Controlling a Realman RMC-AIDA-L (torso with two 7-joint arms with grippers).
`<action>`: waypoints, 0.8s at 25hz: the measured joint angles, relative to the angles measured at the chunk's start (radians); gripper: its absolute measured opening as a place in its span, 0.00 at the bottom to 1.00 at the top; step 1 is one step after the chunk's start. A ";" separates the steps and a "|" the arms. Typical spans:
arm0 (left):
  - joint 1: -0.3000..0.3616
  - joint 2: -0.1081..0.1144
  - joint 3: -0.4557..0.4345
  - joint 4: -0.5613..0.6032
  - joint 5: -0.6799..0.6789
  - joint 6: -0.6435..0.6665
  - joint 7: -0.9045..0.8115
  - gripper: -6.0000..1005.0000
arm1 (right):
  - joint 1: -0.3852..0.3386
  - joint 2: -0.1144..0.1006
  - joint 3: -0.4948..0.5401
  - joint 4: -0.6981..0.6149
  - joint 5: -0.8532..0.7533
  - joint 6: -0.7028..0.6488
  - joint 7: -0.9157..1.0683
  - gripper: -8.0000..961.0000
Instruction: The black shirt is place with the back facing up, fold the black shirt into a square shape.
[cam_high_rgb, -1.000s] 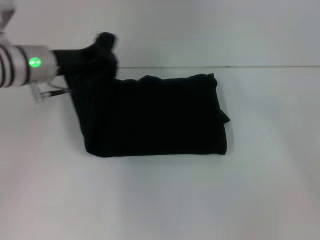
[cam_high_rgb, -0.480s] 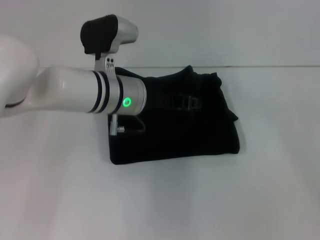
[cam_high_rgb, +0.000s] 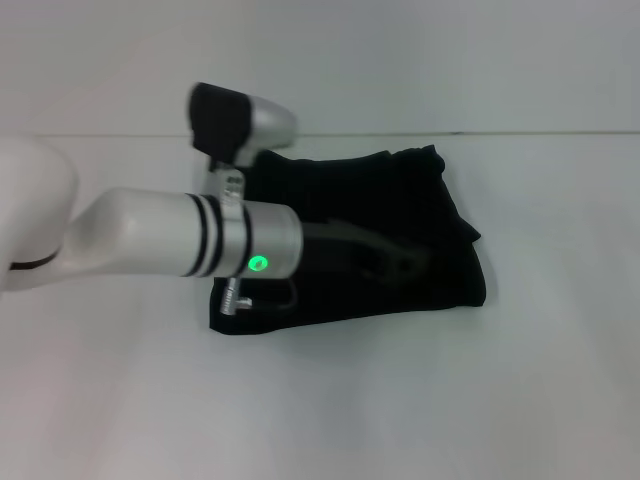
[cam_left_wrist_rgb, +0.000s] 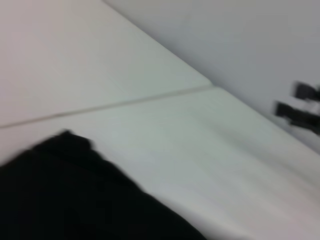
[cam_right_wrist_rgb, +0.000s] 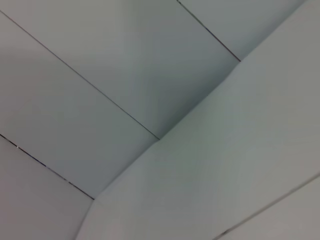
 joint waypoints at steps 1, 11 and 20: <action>-0.004 0.000 0.041 0.012 -0.011 0.001 0.006 0.11 | 0.003 0.000 0.000 0.001 -0.006 0.006 0.001 0.69; 0.083 0.018 -0.159 0.169 -0.236 0.211 -0.058 0.37 | 0.026 -0.029 -0.105 0.003 -0.013 0.001 0.056 0.69; 0.068 0.149 -0.453 -0.044 -0.078 0.317 -0.429 0.84 | 0.193 -0.088 -0.240 -0.013 -0.292 -0.040 0.320 0.69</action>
